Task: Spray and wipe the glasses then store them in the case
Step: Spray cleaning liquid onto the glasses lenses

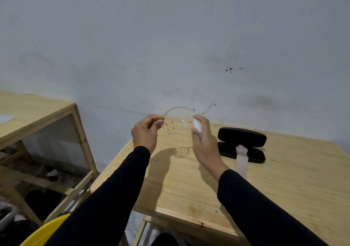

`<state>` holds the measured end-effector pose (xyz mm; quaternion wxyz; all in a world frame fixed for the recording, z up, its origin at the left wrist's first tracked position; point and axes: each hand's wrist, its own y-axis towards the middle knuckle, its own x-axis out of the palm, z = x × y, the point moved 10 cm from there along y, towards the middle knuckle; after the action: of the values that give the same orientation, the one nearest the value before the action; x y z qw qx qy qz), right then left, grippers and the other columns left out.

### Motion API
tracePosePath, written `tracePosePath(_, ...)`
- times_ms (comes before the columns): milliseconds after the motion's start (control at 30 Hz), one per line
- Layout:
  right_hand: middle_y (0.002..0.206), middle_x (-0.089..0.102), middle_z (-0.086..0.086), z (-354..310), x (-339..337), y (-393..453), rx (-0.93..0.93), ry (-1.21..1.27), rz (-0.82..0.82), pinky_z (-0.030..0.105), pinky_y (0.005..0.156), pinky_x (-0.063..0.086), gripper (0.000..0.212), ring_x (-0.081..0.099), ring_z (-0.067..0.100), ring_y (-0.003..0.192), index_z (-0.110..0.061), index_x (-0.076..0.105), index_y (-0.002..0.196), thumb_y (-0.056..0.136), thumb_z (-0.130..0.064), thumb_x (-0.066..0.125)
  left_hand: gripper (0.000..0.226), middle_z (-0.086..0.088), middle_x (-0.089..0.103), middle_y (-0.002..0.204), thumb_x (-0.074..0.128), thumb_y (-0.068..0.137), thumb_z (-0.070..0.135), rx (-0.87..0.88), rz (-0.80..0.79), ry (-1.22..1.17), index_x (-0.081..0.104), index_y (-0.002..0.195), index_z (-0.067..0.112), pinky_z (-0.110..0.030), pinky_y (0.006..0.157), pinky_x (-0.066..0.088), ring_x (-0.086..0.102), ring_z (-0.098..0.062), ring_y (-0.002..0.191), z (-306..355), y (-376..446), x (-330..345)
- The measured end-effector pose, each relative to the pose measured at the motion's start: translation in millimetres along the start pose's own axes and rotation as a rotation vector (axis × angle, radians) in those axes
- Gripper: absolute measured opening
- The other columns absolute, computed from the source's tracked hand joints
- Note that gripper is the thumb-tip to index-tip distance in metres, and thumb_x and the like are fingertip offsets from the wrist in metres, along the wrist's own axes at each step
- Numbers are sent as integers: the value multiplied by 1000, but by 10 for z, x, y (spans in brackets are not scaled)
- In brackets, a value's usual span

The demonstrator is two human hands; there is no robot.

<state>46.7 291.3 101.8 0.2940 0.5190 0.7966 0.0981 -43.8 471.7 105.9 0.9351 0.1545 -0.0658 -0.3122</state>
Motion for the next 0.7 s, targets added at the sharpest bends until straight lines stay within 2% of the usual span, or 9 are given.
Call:
tracePosePath(33,65,45,1,171,-62,-15,143,220,29,23,43,33,32,34,9,39,-37,39,127,99,-23,37,25,9,71,79,63,85,8,-3,14,-17,68,74,29,-15,78,49,68,3,72,-6,18,-32)
tracePosePath(100,68,44,3,476,-50,-71,411,629,37,19,37,28,31,30,11,36,-40,41,125,99,-24,37,22,4,71,81,62,85,7,-4,35,-61,69,77,26,-18,80,51,68,0,73,-17,45,-74)
tracePosePath(200,63,43,1,558,3,-87,545,893,-19,16,33,24,30,27,8,34,-39,47,123,100,-23,37,21,0,71,82,60,87,5,3,40,-110,69,80,22,-15,77,53,67,-7,76,-18,65,-60)
tracePosePath(267,61,41,0,505,23,-61,544,951,-68,16,32,23,27,26,8,34,-37,50,120,100,-24,37,22,-1,70,82,59,87,4,11,30,-127,69,80,21,-13,75,53,67,-8,76,-18,68,-24)
tracePosePath(433,53,41,-1,432,77,-24,570,1003,-140,13,33,19,17,26,8,31,-32,49,110,100,-23,38,19,-1,71,83,59,87,3,14,2,-150,70,83,17,-18,77,54,67,-7,75,-5,77,61)
tracePosePath(567,56,42,-1,464,275,-99,622,1029,-215,13,31,22,21,27,8,32,-32,42,118,99,-24,40,14,-3,70,83,58,87,2,28,-3,-168,69,87,10,-16,75,54,66,-7,74,53,60,90)
tracePosePath(700,58,41,0,323,518,-141,595,1009,-328,14,31,23,28,28,8,32,-35,45,124,98,-26,42,12,-2,69,82,58,88,1,33,-17,-184,69,90,5,-14,71,53,66,-2,70,95,39,157)
